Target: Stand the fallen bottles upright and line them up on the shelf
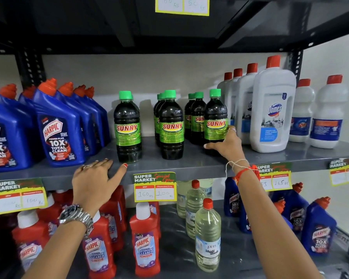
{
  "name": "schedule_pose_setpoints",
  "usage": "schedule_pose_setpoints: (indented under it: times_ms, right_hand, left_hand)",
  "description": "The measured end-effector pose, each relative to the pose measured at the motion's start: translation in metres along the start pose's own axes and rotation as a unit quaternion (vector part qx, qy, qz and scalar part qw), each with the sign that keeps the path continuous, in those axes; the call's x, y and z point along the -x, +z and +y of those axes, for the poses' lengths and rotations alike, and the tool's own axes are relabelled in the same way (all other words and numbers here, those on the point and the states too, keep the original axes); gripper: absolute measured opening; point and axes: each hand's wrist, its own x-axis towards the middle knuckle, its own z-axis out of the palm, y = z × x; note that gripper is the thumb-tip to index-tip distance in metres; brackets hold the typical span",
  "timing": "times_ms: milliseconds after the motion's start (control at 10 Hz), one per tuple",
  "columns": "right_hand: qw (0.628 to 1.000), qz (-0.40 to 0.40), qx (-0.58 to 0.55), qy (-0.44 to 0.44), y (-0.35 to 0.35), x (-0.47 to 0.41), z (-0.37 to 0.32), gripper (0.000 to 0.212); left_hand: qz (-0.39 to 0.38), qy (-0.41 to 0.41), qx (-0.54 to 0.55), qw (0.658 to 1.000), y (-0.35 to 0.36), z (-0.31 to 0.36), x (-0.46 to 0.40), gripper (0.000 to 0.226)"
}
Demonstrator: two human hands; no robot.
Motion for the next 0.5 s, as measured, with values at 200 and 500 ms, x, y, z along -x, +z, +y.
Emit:
schedule_pose_setpoints:
  times_ms: [200,500]
  right_hand:
    - [1.0,-0.012,-0.011,0.0,0.003,0.0006,-0.0018,0.079]
    - [0.999,0.002,-0.049,-0.008,0.0034,0.0043,-0.0018,0.086]
  left_hand:
    - [0.004,0.003,0.008,1.0,0.0008,-0.0005,0.0001,0.068]
    - [0.007,-0.01,0.006,1.0,0.0026,0.0009,0.001,0.067]
